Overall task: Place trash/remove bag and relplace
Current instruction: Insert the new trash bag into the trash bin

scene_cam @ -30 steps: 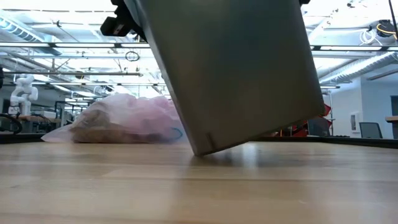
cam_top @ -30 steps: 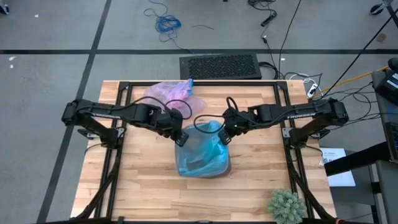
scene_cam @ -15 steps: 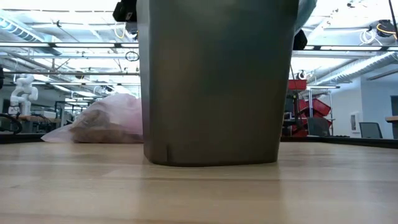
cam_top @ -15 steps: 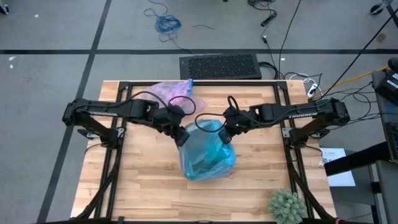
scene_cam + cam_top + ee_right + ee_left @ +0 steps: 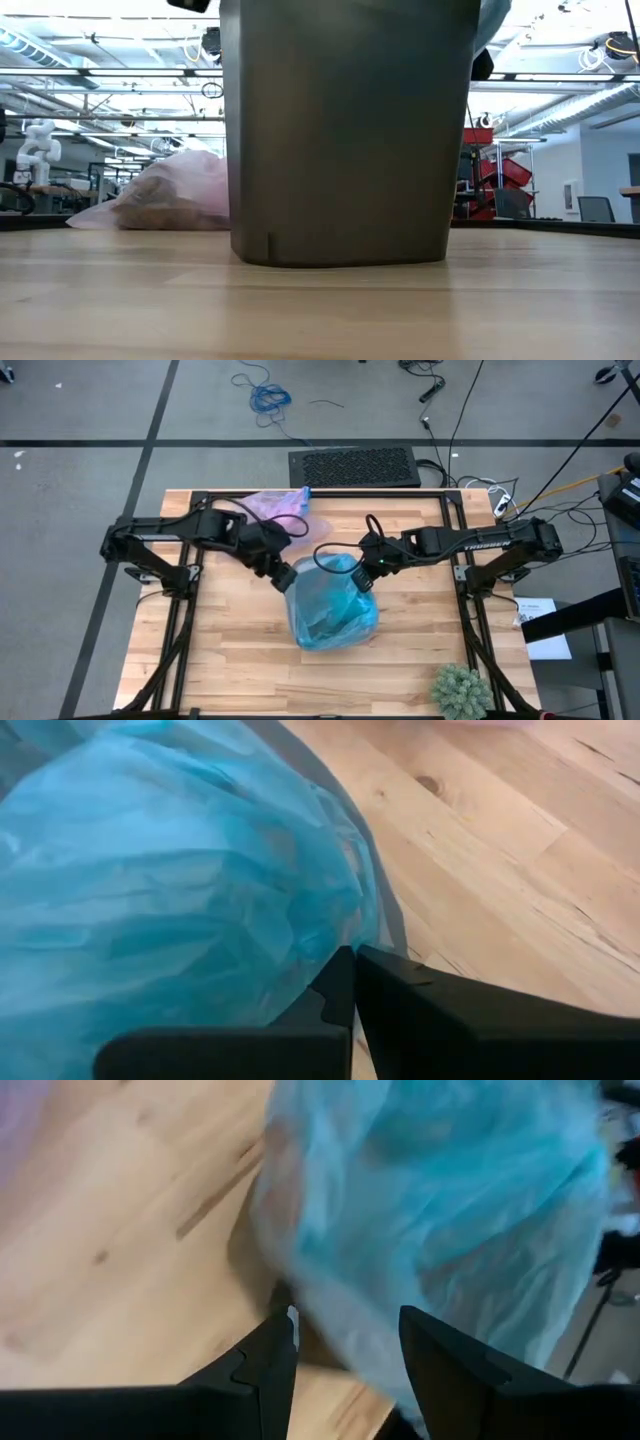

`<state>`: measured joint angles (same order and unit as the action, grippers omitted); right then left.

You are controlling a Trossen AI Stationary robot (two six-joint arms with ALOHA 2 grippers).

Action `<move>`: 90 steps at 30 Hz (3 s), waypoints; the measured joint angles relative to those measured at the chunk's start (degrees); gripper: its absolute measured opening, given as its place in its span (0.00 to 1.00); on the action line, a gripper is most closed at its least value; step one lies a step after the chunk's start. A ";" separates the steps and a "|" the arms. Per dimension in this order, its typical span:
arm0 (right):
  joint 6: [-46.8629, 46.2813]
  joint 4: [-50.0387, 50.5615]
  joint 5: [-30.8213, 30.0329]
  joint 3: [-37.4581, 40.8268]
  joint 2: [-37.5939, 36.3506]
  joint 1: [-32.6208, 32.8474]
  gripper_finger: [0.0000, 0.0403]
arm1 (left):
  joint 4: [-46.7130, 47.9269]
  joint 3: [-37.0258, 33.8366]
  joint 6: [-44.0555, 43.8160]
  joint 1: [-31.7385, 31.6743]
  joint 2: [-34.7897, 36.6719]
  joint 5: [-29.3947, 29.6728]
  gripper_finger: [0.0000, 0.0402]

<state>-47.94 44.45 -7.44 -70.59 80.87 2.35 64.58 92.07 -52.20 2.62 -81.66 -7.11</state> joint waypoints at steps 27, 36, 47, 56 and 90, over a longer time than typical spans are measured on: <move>0.68 -0.03 -0.01 0.00 -0.01 0.00 0.00 | 3.05 0.31 2.14 -1.13 -1.52 6.55 0.20; 0.72 0.16 -0.01 0.00 -0.05 0.00 0.00 | -0.27 0.29 3.15 -1.16 -1.85 4.20 0.20; 0.81 0.12 0.02 0.00 -0.05 0.00 0.00 | -0.12 0.29 3.06 -1.38 -1.82 0.77 0.20; 0.75 -0.15 0.02 0.00 -0.05 0.00 0.00 | 0.14 0.29 4.27 -2.96 -3.77 1.20 0.20; 1.09 0.83 0.28 -0.02 -0.03 0.00 0.00 | 7.85 -3.32 1.74 -0.97 -0.60 1.61 0.00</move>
<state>-46.85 45.29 -7.16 -70.61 80.84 2.35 72.43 88.75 -50.47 1.65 -82.26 -5.50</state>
